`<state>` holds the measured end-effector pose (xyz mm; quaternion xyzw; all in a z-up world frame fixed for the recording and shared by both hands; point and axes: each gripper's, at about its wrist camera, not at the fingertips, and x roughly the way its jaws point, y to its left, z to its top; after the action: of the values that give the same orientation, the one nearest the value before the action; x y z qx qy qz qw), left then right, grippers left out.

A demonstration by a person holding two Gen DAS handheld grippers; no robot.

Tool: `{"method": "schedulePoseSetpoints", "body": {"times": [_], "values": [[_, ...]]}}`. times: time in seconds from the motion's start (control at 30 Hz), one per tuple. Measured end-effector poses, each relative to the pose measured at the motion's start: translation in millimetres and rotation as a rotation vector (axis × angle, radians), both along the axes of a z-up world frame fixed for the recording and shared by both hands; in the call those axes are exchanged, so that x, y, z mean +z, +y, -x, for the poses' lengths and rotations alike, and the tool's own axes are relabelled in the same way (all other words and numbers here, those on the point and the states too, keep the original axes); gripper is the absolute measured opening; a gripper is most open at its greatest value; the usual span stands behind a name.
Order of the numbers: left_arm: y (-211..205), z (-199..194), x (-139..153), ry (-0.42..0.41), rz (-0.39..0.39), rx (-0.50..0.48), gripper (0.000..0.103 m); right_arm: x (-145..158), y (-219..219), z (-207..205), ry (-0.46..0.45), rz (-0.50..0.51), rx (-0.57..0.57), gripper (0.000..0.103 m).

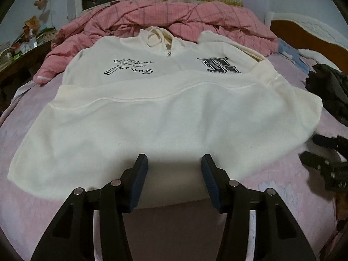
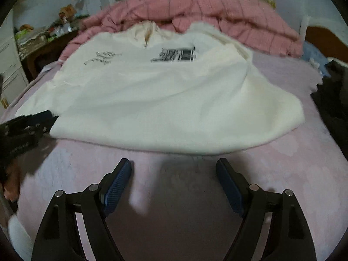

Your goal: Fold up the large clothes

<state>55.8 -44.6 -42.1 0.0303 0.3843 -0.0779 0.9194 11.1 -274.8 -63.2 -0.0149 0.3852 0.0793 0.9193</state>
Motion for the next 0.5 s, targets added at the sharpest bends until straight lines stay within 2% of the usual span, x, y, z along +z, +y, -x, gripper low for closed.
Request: {"method": "schedulePoseSetpoints", "body": {"times": [0.1,0.2,0.27,0.4,0.47,0.5], "values": [[-3,0,-1,-0.017,-0.023,0.01,0.052,4,-5,9,-0.003,0.012,-0.021,0.081],[-3,0,-1,-0.023,-0.025,0.014,0.053,10,-25,8,-0.009,-0.006,-0.14,0.081],[-1,-1,-1,-0.023,-0.012,0.013,0.054,13,-52,1,-0.005,-0.092,-0.24,0.081],[1,0,-2,-0.026,-0.011,0.016,0.055,8,-120,-18,0.027,-0.431,-0.386,0.081],[1,0,-1,-0.03,-0.011,0.019,0.056,5,-139,-31,0.012,-0.483,-0.431,0.081],[1,0,-1,-0.03,-0.008,0.02,0.057,4,-144,-38,0.002,-0.472,-0.445,0.076]]}}
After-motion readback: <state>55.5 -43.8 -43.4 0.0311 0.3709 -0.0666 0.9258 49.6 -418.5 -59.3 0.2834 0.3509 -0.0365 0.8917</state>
